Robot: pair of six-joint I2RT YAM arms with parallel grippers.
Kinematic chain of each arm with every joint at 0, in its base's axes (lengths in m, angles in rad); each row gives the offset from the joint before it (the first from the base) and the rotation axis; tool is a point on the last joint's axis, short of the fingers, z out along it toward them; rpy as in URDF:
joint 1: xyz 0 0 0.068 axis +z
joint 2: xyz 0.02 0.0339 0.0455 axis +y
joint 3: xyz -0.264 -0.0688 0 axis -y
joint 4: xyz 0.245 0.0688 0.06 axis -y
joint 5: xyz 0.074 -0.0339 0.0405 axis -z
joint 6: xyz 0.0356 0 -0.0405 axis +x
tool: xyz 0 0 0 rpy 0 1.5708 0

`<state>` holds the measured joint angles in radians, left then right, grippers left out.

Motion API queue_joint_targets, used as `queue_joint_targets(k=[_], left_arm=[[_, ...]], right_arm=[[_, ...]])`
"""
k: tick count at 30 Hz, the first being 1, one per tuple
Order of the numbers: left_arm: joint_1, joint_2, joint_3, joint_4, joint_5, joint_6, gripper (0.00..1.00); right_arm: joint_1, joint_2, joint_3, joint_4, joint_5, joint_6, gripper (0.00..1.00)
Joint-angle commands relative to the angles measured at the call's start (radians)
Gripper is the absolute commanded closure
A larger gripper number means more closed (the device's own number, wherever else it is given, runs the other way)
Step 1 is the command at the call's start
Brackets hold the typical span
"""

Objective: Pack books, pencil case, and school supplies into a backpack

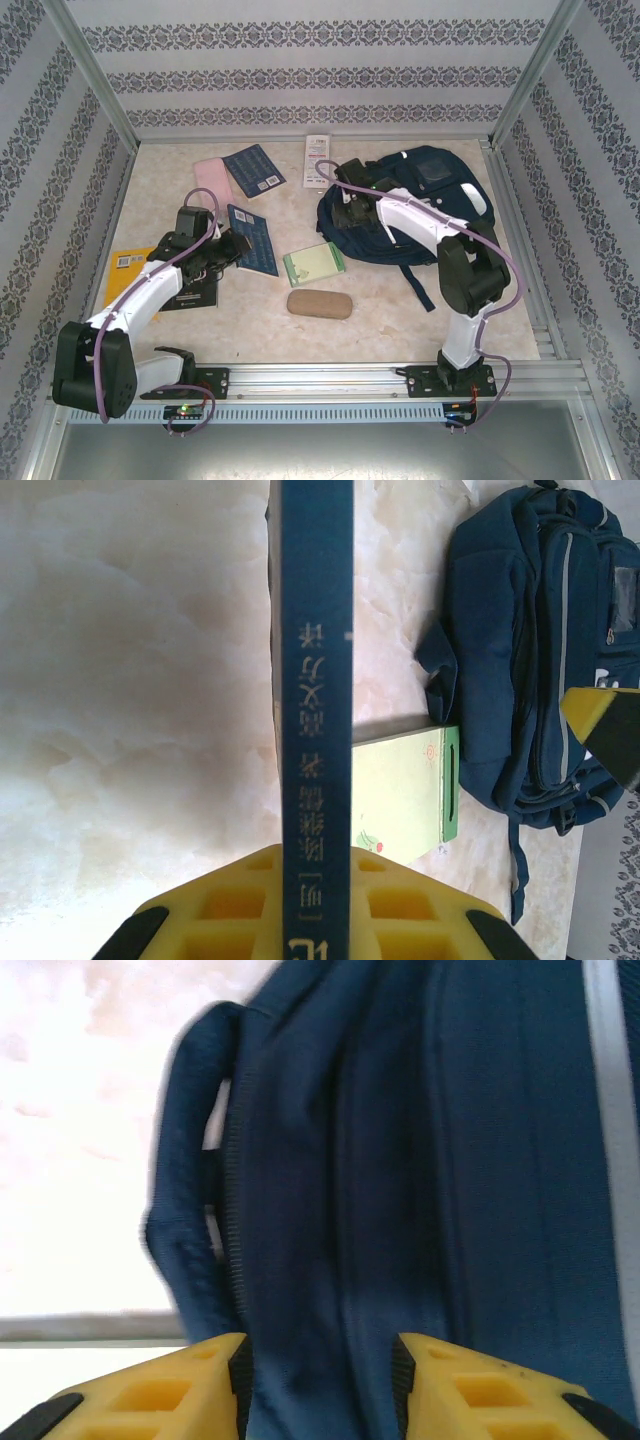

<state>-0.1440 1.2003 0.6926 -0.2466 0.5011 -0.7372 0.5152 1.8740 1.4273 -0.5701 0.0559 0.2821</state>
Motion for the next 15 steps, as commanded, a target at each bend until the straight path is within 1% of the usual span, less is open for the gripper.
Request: queue_joint_targets(k=[1, 6, 11, 13, 15], left_arm=[[-0.008, -0.033, 0.033, -0.011, 0.019, 0.012, 1.00], [-0.009, -0.036, 0.031, -0.017, 0.018, 0.009, 1.00], [-0.008, -0.038, 0.029, -0.019, 0.017, 0.010, 1.00], [-0.008, -0.037, 0.029, -0.019, 0.017, 0.010, 1.00], [-0.009, -0.035, 0.028, -0.018, 0.019, 0.010, 1.00]], right_arm=[[-0.018, 0.028, 0.008, -0.026, -0.018, -0.053, 0.55], [-0.018, 0.066, 0.033, -0.035, -0.062, -0.073, 0.54], [-0.025, 0.067, 0.017, 0.002, -0.157, -0.053, 0.48], [-0.033, 0.080, 0.023, 0.006, -0.172, -0.037, 0.49], [-0.035, 0.089, 0.025, 0.005, -0.159, -0.029, 0.52]])
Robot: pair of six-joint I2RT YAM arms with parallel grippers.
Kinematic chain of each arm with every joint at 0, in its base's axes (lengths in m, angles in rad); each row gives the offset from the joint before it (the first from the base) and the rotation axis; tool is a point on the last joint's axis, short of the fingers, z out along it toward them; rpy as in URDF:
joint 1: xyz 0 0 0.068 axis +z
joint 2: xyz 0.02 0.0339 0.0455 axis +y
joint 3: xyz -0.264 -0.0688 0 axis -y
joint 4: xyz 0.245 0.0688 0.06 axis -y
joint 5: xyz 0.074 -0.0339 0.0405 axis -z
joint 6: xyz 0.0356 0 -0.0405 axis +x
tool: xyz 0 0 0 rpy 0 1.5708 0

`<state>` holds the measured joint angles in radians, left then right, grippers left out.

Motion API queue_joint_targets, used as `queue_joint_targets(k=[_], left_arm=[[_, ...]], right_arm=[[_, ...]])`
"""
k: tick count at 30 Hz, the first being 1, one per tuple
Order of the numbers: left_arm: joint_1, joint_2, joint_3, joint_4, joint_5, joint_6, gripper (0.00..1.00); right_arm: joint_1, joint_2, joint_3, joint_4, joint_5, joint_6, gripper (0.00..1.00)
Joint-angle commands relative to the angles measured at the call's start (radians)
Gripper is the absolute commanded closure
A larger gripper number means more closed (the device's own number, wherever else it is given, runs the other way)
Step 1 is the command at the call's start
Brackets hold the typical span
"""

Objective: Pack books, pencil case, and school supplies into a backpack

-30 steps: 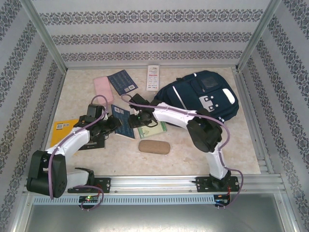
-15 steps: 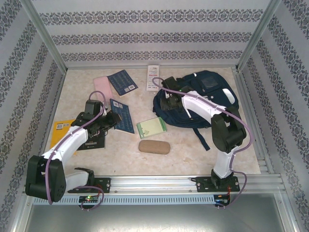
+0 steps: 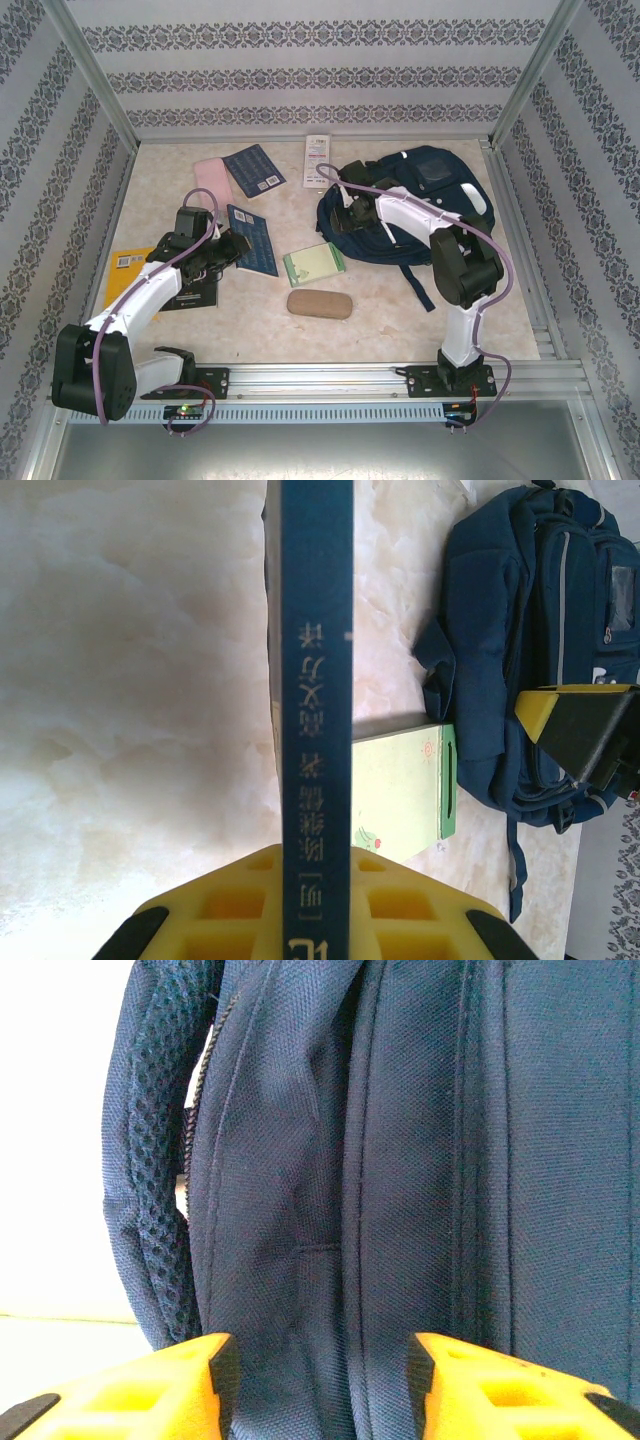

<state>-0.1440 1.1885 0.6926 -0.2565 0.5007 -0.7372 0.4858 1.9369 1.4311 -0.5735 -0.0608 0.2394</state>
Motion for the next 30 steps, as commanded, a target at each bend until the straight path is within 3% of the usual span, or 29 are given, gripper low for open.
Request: queue_joint_targets(k=[1, 4, 7, 15, 23, 28, 30], left_arm=[[-0.009, -0.023, 0.028, -0.009, 0.019, 0.010, 1.00], [-0.009, -0.026, 0.031, -0.013, 0.018, 0.011, 1.00], [-0.009, -0.021, 0.031, -0.006, 0.017, 0.009, 1.00], [-0.009, 0.000, 0.040, 0.013, 0.026, 0.004, 1.00], [-0.009, -0.007, 0.040, 0.004, 0.026, 0.006, 1.00], [-0.010, -0.015, 0.049, -0.014, 0.018, 0.018, 1.00], [-0.011, -0.011, 0.050, -0.008, 0.022, 0.015, 1.00]], right_arm=[[-0.007, 0.029, 0.022, 0.008, -0.038, 0.014, 0.53], [-0.006, 0.014, 0.010, 0.018, -0.049, 0.016, 0.51], [-0.004, -0.021, -0.009, 0.038, -0.056, 0.015, 0.42], [-0.002, -0.069, -0.019, 0.059, -0.058, 0.001, 0.43], [-0.005, 0.009, -0.020, 0.035, -0.034, -0.011, 0.50], [-0.001, 0.010, -0.026, 0.029, -0.003, -0.020, 0.60], [0.005, -0.005, -0.030, 0.029, 0.029, -0.026, 0.72]])
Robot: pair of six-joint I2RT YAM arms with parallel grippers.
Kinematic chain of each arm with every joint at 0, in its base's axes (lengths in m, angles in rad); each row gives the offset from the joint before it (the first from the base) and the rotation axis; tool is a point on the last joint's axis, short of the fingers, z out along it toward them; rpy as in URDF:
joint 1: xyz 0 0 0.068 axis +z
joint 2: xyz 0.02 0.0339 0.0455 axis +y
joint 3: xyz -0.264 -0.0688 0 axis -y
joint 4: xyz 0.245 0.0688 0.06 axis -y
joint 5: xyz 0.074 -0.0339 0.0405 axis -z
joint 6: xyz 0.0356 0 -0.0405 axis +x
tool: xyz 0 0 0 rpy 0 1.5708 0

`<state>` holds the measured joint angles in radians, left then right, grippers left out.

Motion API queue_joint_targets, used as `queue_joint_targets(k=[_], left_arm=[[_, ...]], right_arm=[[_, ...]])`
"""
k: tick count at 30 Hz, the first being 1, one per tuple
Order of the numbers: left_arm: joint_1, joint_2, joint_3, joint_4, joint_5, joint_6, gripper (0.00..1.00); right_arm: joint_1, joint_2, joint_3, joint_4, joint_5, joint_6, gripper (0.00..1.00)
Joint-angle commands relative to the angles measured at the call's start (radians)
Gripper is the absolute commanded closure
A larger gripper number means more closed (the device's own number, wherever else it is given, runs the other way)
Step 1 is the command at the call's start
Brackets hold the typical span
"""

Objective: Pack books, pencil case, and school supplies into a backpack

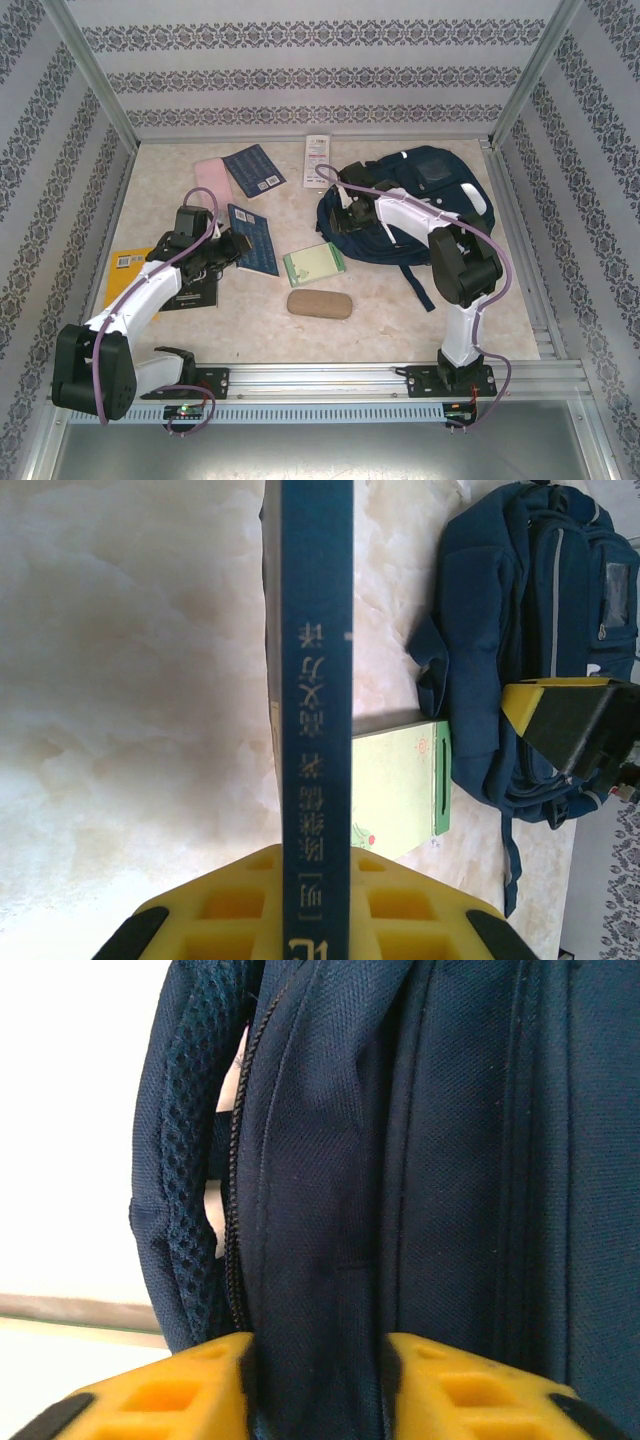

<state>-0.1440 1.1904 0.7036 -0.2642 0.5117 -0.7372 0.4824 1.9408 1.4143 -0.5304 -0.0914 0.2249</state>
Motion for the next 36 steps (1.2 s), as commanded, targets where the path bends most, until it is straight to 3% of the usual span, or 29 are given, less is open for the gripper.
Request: queue_joint_targets(k=[1, 3, 11, 20, 30, 36], left_arm=[[-0.010, -0.010, 0.041, 0.007, 0.014, 0.012, 1.00], [-0.015, -0.005, 0.045, 0.023, 0.018, 0.005, 1.00], [-0.058, 0.070, 0.127, 0.105, -0.014, -0.026, 1.00], [-0.197, 0.267, 0.330, 0.345, -0.014, -0.185, 1.00], [-0.372, 0.589, 0.576, 0.503, -0.097, -0.282, 1.00], [-0.445, 0.781, 0.729, 0.631, -0.112, -0.363, 1.00]], right_arm=[[0.008, -0.017, -0.015, -0.014, 0.063, -0.011, 0.80], [0.005, -0.037, -0.016, -0.017, 0.075, -0.005, 1.00], [0.002, -0.174, 0.055, -0.080, 0.046, 0.018, 1.00], [-0.034, -0.292, 0.244, -0.189, 0.039, 0.041, 1.00], [-0.096, -0.327, 0.425, -0.239, -0.023, 0.090, 1.00], [-0.115, -0.341, 0.421, -0.229, -0.041, 0.139, 1.00]])
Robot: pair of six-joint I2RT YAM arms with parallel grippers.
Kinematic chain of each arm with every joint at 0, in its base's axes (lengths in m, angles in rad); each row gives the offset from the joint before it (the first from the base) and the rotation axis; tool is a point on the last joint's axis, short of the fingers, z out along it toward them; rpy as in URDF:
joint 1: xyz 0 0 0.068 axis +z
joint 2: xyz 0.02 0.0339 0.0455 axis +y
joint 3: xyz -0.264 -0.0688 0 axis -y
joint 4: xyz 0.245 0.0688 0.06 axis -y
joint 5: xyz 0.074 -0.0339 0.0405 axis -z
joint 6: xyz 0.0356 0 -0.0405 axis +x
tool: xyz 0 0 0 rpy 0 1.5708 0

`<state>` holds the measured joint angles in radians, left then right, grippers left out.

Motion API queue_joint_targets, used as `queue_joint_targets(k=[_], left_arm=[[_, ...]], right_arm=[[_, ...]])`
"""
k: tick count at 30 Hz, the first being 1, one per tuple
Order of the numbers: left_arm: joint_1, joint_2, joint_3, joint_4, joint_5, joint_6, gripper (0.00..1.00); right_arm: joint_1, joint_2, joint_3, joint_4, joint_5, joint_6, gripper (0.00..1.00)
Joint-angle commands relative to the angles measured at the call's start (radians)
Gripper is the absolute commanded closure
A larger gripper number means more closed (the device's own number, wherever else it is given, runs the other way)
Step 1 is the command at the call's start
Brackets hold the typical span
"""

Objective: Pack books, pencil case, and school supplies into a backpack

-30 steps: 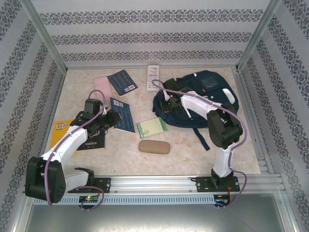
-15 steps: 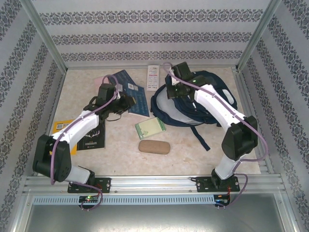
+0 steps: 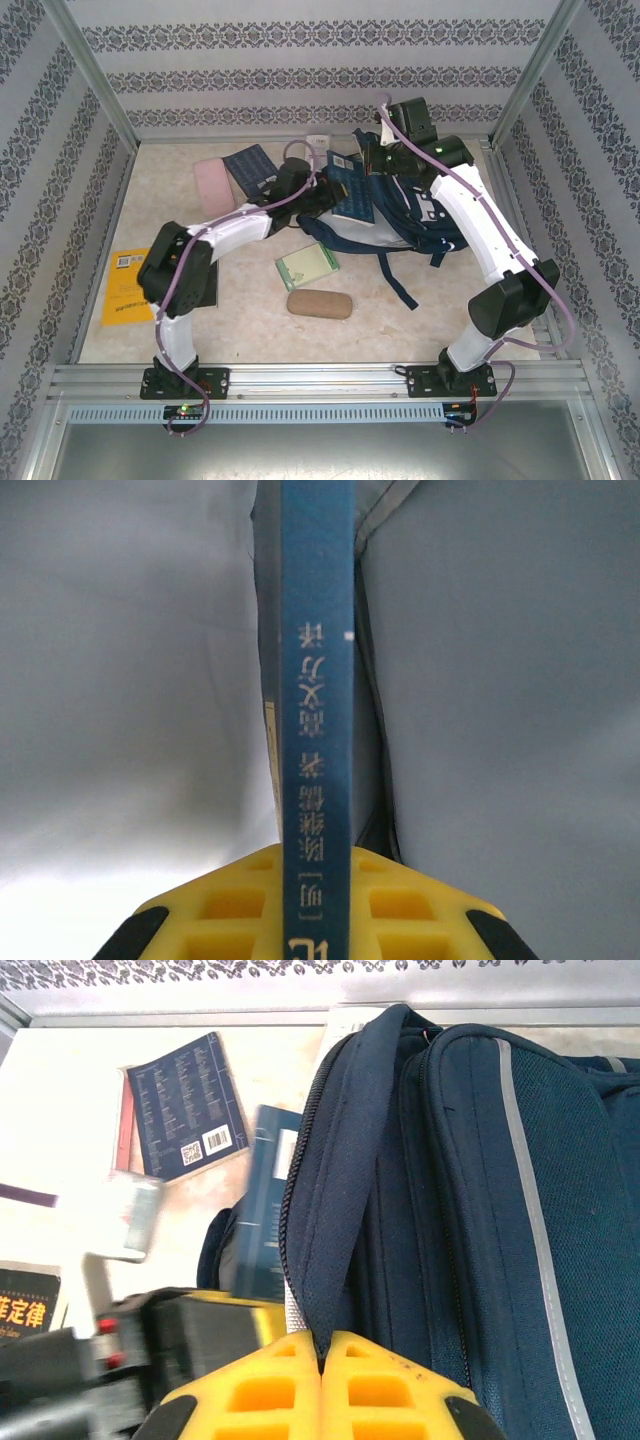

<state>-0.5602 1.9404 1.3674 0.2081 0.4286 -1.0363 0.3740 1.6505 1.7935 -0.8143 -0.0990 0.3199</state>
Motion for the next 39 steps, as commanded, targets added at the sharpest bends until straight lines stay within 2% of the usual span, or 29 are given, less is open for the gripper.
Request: queue_joint_targets(k=[1, 6, 9, 13, 18, 21, 24, 26, 28, 29, 31, 34, 37, 39], left_arm=[[-0.041, 0.057, 0.085, 0.175, -0.039, -0.080, 1.00], [-0.089, 0.184, 0.202, 0.234, -0.067, -0.158, 1.00], [-0.112, 0.240, 0.222, 0.327, -0.092, -0.222, 1.00], [-0.138, 0.318, 0.311, 0.334, -0.115, -0.272, 1.00], [-0.181, 0.430, 0.434, 0.246, -0.177, -0.319, 1.00], [-0.207, 0.494, 0.545, 0.066, -0.230, -0.345, 1.00], [-0.234, 0.548, 0.630, -0.009, -0.265, -0.355, 0.98], [-0.249, 0.584, 0.718, -0.123, -0.278, -0.317, 0.92], [-0.259, 0.592, 0.747, -0.160, -0.293, -0.282, 0.87], [-0.260, 0.586, 0.745, -0.160, -0.294, -0.271, 0.79], [-0.260, 0.561, 0.732, -0.187, -0.300, -0.243, 0.56], [-0.257, 0.489, 0.676, -0.222, -0.331, -0.198, 0.30], [-0.243, 0.400, 0.603, -0.247, -0.356, -0.157, 0.15], [-0.234, 0.337, 0.550, -0.262, -0.369, -0.136, 0.13]], right_arm=[[-0.009, -0.053, 0.038, 0.059, -0.036, 0.054, 1.00], [-0.029, -0.063, 0.018, 0.086, -0.066, 0.098, 1.00], [-0.037, -0.065, 0.015, 0.088, -0.077, 0.111, 1.00], [-0.044, -0.072, 0.006, 0.102, -0.090, 0.130, 1.00], [-0.045, -0.073, 0.004, 0.116, -0.117, 0.156, 1.00], [-0.046, -0.072, 0.002, 0.128, -0.123, 0.176, 1.00], [-0.047, -0.072, -0.003, 0.139, -0.130, 0.184, 1.00], [-0.047, -0.069, 0.000, 0.141, -0.133, 0.185, 1.00], [-0.050, -0.067, 0.001, 0.142, -0.134, 0.185, 1.00], [-0.051, -0.067, 0.000, 0.142, -0.134, 0.185, 1.00], [-0.057, -0.070, -0.010, 0.147, -0.135, 0.183, 1.00], [-0.067, -0.076, -0.034, 0.153, -0.136, 0.172, 1.00], [-0.083, -0.084, -0.062, 0.158, -0.140, 0.160, 1.00], [-0.098, -0.087, -0.085, 0.163, -0.145, 0.158, 1.00]])
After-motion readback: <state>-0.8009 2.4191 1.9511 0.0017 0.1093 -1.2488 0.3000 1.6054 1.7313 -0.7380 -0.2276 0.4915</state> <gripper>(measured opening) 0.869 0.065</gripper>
